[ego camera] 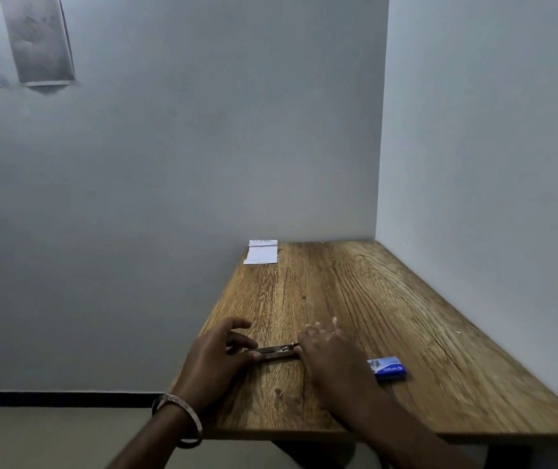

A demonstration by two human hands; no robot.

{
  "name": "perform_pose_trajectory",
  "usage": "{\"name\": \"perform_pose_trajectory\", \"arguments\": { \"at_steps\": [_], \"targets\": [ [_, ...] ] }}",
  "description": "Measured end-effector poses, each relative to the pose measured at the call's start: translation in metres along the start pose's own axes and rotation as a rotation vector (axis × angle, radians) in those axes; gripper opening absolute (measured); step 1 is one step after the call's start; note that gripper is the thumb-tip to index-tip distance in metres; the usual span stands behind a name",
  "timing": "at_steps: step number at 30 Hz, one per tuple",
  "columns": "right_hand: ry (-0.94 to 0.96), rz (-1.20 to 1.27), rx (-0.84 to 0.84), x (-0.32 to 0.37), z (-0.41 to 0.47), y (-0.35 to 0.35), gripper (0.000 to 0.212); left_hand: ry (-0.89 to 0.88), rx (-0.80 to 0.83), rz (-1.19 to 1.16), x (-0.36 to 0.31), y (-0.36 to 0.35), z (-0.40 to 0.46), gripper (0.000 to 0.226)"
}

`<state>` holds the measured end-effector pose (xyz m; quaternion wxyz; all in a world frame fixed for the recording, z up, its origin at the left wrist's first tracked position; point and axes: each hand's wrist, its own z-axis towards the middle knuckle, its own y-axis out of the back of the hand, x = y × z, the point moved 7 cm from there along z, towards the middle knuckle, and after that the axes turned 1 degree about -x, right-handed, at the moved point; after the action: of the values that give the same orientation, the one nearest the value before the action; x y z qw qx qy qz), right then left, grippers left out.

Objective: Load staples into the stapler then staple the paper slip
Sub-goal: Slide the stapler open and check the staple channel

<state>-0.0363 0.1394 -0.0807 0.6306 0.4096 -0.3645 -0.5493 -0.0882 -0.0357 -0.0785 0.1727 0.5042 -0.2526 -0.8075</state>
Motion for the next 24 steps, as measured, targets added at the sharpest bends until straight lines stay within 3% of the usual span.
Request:
{"name": "perform_pose_trajectory", "arguments": {
  "at_steps": [7, 11, 19, 24],
  "targets": [
    [0.009, 0.059, 0.01, -0.002, -0.005, 0.0, 0.05, 0.026, -0.015, 0.113, 0.013, 0.015, -0.003, 0.063],
    [0.008, 0.062, 0.025, -0.002, -0.005, -0.003, 0.051, 0.018, 0.038, 0.168, 0.015, 0.015, -0.004, 0.053],
    [-0.022, 0.013, 0.046, -0.004, -0.002, -0.008, 0.054, -0.217, 0.081, 0.291, -0.028, -0.015, 0.008, 0.039],
    [-0.041, 0.063, 0.067, -0.006, -0.002, -0.01, 0.052, -0.255, 0.164, 0.313, -0.039, -0.04, 0.015, 0.031]
  ]
}}
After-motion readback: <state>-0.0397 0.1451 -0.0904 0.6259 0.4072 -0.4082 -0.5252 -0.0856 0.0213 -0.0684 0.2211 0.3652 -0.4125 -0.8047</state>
